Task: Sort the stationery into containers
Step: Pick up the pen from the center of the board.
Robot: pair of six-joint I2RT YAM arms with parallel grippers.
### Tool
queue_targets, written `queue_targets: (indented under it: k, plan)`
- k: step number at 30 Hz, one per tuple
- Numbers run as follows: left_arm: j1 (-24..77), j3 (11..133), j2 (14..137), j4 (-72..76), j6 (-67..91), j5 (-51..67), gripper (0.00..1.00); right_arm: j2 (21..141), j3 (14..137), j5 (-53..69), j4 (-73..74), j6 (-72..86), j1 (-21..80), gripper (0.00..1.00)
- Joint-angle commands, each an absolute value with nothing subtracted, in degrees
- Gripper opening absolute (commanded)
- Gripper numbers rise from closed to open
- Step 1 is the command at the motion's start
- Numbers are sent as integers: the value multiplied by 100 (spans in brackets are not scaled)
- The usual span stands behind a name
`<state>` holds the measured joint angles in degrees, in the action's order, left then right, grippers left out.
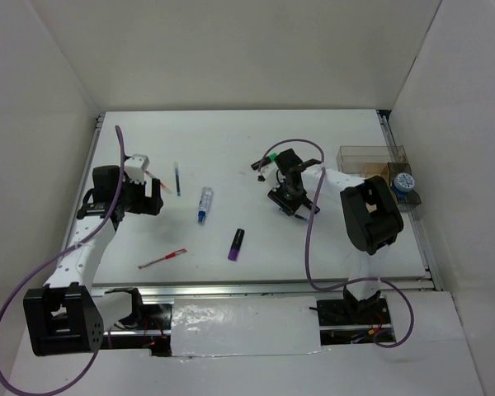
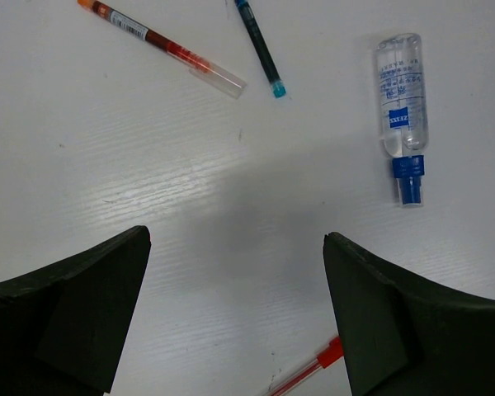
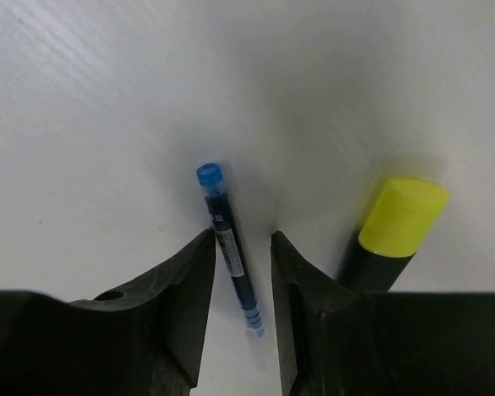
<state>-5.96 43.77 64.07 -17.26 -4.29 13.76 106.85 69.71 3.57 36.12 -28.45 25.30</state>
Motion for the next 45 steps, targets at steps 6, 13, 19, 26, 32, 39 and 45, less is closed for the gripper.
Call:
queue_targets:
  k: [6,13,19,26,32,39,45]
  plan:
    - [-633,4263,6161,-1468,-413,1687,99,10925,7409,430,3937,-3102,2435,34]
    - [-642,4008,5722,-1240,-483,2038,98,10653,7707,1105,4262,-2691,2505,0]
    - [-581,4052,5344,-1309,-607,2829,96,9862,8261,2214,3896,-1250,2347,0]
    - [324,4104,5308,-617,842,3595,93,8781,7553,3207,1972,1596,1846,0]
    - [1318,4376,5799,377,2501,3436,92,8464,6874,3726,634,3382,1626,0]
    - [1599,4710,6442,1160,3462,3603,93,8578,6854,3893,185,4148,1907,0]
    - [2039,5088,7013,1318,3919,3612,93,8719,7084,3841,255,4166,2206,0]
